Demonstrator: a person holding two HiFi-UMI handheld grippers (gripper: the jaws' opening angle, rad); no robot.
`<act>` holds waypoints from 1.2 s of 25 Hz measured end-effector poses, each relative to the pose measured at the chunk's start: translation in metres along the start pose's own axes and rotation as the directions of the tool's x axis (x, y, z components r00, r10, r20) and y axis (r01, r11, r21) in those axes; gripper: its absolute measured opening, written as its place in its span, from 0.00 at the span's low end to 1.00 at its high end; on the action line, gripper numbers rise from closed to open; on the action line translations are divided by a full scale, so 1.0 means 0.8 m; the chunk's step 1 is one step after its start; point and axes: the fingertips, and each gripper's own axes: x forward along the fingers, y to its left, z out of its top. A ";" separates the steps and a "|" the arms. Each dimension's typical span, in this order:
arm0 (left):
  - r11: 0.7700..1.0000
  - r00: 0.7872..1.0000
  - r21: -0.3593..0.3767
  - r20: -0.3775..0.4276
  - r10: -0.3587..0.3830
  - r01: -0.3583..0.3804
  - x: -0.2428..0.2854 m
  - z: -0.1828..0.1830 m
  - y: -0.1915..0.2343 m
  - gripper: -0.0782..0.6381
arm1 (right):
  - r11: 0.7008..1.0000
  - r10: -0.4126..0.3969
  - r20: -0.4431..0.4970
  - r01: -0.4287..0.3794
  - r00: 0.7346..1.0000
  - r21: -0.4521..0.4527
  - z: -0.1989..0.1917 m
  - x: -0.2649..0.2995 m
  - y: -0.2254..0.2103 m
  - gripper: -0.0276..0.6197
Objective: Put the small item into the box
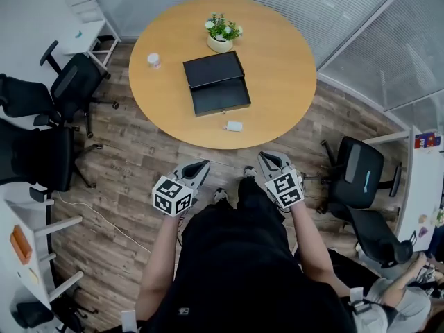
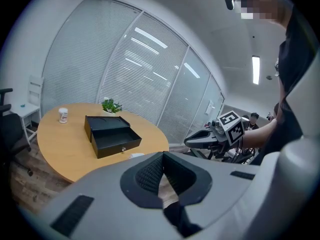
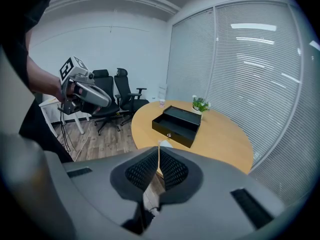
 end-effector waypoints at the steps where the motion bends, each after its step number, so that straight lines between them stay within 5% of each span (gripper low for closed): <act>1: 1.000 1.000 -0.003 0.002 0.006 -0.006 0.000 0.000 0.002 0.12 | 1.000 0.005 -0.001 -0.005 1.000 -0.003 0.001 0.004 -0.001 0.05; 16: 0.990 0.994 -0.092 0.000 0.105 -0.105 0.019 0.007 0.043 0.12 | 0.978 0.155 -0.109 -0.168 0.982 -0.120 0.010 0.080 -0.022 0.05; 30: 0.971 0.983 -0.160 0.004 0.182 -0.179 0.069 0.041 0.080 0.12 | 0.894 0.354 -0.255 -0.406 0.900 -0.190 -0.026 0.163 -0.009 0.06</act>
